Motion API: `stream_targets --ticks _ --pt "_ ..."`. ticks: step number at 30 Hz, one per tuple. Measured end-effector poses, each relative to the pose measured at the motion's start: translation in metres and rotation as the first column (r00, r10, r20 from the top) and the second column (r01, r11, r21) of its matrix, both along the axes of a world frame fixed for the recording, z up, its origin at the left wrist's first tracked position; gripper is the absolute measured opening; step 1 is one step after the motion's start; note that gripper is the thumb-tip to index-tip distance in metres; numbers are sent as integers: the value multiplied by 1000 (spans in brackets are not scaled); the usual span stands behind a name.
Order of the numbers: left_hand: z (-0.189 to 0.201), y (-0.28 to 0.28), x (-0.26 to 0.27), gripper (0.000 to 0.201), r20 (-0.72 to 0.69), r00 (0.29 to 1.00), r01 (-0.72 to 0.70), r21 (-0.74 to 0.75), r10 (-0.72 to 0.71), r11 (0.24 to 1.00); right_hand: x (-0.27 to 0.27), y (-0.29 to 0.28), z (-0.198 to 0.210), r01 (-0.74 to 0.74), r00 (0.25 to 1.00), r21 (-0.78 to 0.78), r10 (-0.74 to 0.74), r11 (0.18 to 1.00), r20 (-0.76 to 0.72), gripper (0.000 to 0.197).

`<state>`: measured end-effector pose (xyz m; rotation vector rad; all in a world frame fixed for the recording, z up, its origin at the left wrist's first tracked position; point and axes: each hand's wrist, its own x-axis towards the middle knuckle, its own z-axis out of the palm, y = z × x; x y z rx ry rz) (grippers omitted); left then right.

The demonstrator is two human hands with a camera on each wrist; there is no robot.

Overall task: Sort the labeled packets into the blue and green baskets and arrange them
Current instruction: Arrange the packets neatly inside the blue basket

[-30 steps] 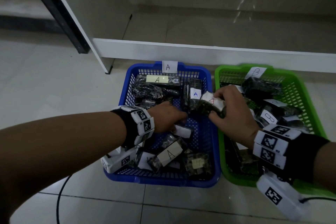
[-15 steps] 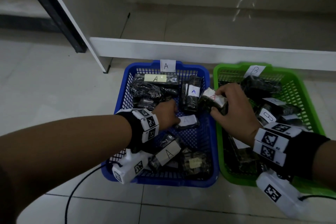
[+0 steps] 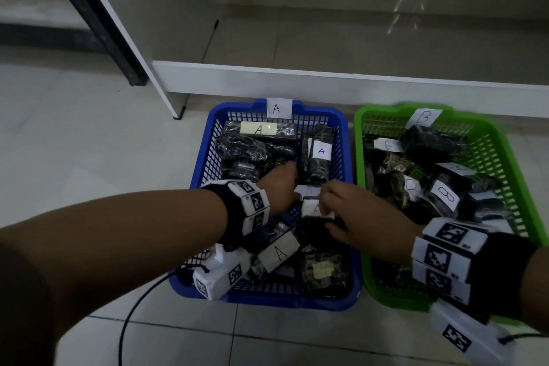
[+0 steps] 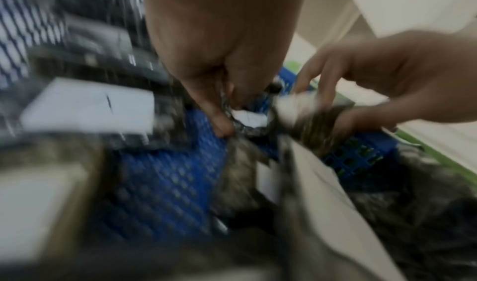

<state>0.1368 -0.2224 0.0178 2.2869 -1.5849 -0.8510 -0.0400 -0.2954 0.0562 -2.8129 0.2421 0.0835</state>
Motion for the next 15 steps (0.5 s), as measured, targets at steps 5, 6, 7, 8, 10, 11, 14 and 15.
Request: stream_targets --ticks 5,6,7,8,10,11,14,15 --pt "16 2 15 27 -79 997 25 16 -24 1000 17 8 -17 -32 999 -264 39 964 22 39" --pt "18 3 17 28 -121 993 15 39 -10 999 19 8 -21 -31 998 -265 43 964 39 42" --pt "18 3 19 28 -176 984 -7 73 20 997 20 7 -24 -28 998 -266 41 964 43 44" --pt "18 4 20 28 -235 970 -32 110 57 993 20 6 -26 -25 999 -282 37 959 39 45" --pt "16 4 21 32 -314 942 -55 202 118 978 19 7 -27 -2 1000 -364 9 932 18 42" --pt "16 4 20 38 -328 936 -46 244 127 969 19 9 -27 14 1000 -405 -12 914 9 38" --pt "18 3 19 58 -434 890 -6 295 139 956 22 12 -26 55 998 -463 -59 885 7 36" --pt "20 3 19 61 -462 878 19 292 124 956 24 11 -26 53 998 -455 -57 889 3 38"
